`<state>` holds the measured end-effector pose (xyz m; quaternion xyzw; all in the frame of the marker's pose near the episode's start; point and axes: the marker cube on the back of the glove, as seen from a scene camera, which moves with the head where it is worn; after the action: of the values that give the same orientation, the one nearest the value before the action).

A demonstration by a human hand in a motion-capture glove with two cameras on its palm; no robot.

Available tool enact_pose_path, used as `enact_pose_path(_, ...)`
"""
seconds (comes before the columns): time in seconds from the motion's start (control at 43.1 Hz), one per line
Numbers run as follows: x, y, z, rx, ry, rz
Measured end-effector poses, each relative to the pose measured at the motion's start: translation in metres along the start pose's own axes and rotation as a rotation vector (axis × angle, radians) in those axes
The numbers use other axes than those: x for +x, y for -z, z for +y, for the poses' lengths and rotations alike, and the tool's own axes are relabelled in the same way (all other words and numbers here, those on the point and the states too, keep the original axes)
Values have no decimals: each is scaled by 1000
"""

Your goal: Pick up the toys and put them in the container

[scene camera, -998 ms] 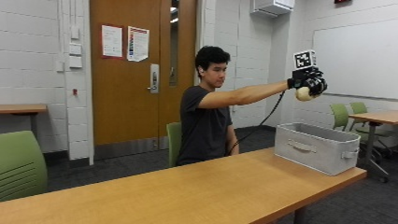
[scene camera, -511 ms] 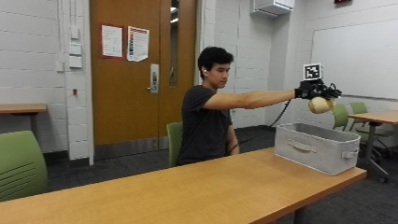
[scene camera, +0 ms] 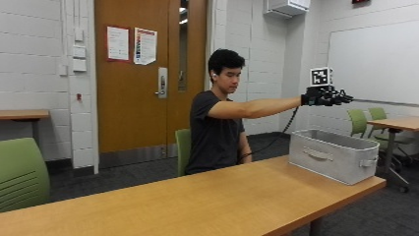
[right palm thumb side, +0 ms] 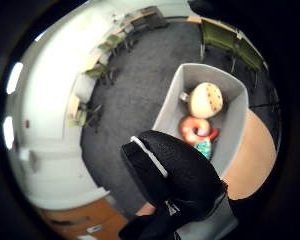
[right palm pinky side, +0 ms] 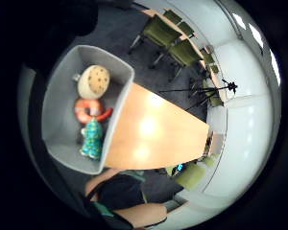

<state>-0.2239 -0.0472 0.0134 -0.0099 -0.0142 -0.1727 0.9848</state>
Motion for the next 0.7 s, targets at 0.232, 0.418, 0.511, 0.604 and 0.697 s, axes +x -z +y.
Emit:
enact_pose_path(0.232,95,6,37,37,-60,-16)
enact_pose_path(0.418,181,3,70,40,-275,1)
enact_pose_path(0.511,219,-1,93,44,-323,16)
enact_pose_path(0.604,249,-7,115,48,-362,6)
enact_pose_path(0.697,269,-15,131,50,-377,-9)
